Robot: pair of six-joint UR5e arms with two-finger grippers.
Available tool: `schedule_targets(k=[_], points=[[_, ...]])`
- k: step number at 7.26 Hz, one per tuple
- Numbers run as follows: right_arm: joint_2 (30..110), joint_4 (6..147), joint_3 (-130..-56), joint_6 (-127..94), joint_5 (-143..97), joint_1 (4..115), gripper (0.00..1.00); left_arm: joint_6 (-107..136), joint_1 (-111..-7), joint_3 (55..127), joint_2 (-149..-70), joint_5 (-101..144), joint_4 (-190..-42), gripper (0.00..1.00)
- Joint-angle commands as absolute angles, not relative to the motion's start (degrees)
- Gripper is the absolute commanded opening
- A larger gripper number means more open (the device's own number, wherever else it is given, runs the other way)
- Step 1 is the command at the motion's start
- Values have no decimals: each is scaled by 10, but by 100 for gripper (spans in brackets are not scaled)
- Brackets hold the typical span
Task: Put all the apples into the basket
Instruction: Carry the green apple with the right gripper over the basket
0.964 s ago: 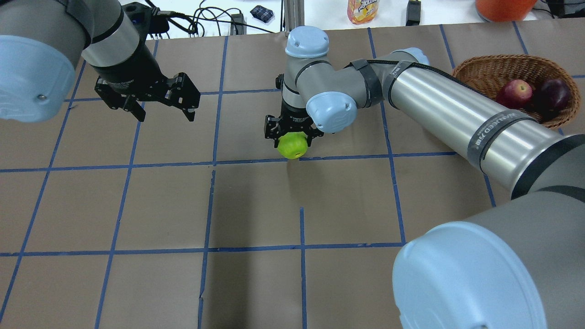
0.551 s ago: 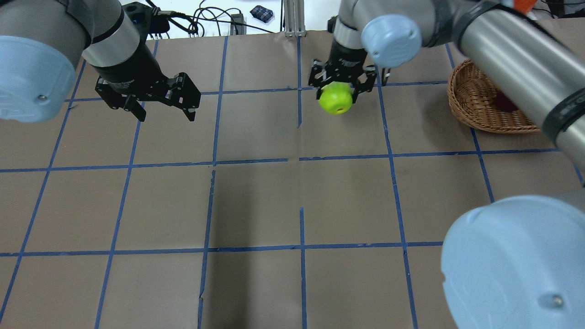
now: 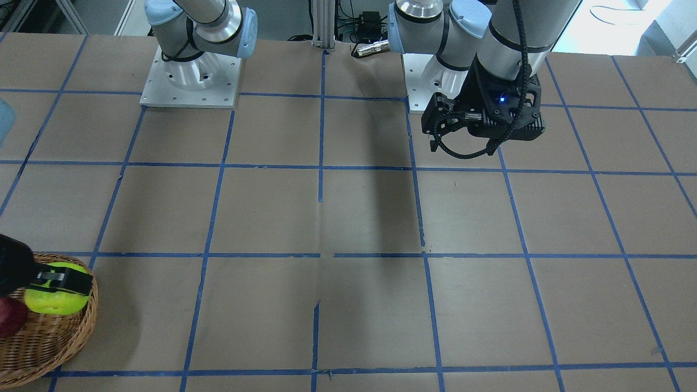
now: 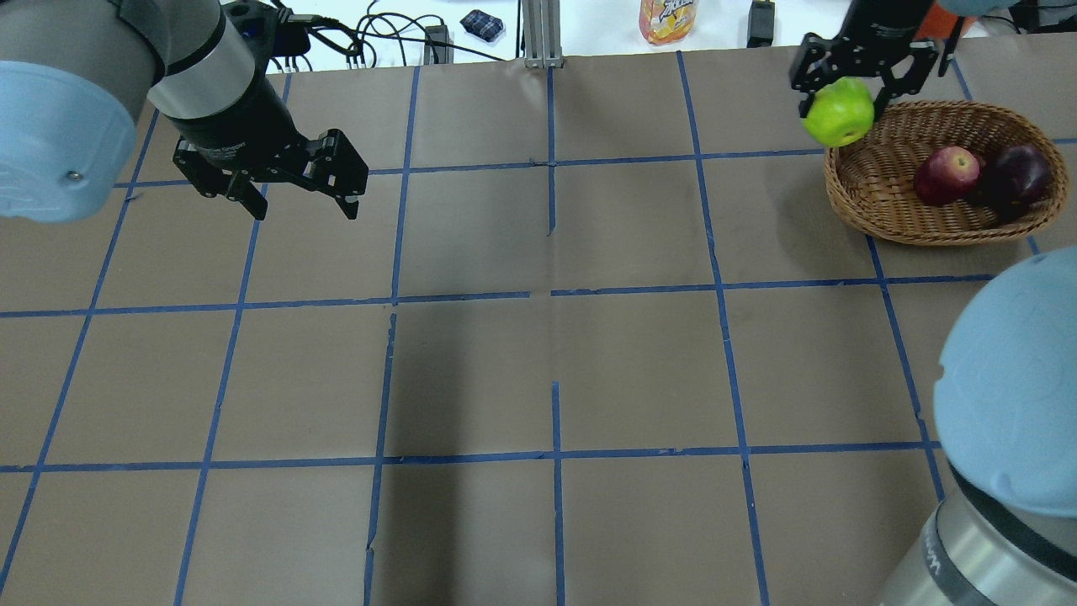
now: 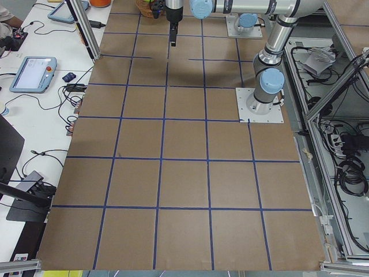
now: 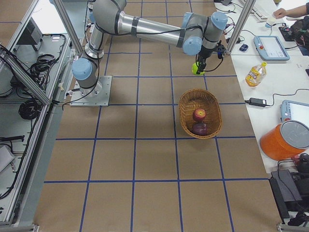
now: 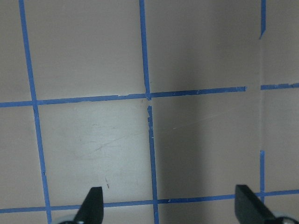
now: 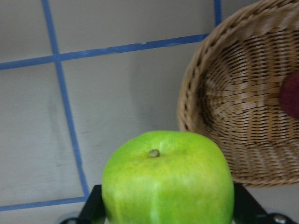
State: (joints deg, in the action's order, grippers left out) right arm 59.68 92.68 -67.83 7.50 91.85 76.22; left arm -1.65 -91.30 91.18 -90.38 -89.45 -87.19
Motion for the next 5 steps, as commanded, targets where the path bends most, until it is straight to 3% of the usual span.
schedule_targets(k=[1,4,5], points=[[549,974,-679,119,928,714,0,-17,-913,912,-904,-895,-872,100],[512,1018,-680,144,945,708,0,-17,-913,914,-904,-895,-872,100],[506,1018,-679,138,945,708,18,-17,-914,915,-904,-895,-872,100]])
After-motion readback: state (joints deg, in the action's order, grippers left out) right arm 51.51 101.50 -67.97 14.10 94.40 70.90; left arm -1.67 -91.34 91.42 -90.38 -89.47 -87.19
